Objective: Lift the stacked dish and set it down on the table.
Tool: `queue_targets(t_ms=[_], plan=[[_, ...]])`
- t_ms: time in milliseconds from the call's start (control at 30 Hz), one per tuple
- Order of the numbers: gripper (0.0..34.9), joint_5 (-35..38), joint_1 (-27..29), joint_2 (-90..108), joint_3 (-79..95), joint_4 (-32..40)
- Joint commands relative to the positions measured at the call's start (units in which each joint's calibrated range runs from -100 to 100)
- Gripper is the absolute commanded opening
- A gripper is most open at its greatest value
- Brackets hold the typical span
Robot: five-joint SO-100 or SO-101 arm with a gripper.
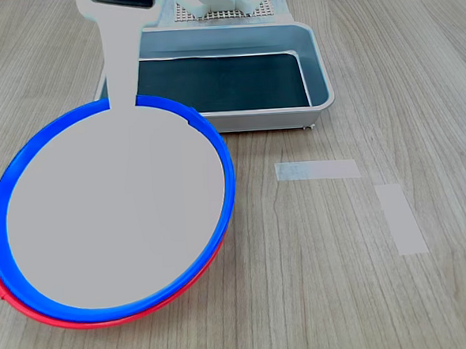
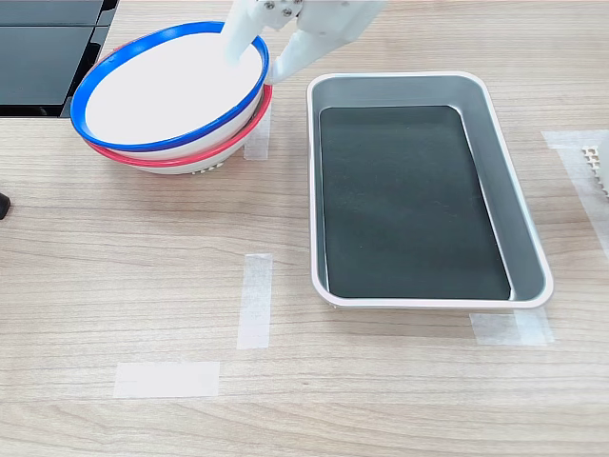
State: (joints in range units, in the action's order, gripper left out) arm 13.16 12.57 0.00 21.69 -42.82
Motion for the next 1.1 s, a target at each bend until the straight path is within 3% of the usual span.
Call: queue_targets(t_ms=[0, 167, 867, 1067], plan=[[13.4, -0.3, -0.6, 2.9, -2.9, 1.5], [17.5, -0.1, -0.6, 2.4, -0.9, 4.7], [16.0, 1.5, 0.3, -7.0, -2.3, 11.3], [13.7, 1.4, 0.0, -8.1, -3.2, 12.3]])
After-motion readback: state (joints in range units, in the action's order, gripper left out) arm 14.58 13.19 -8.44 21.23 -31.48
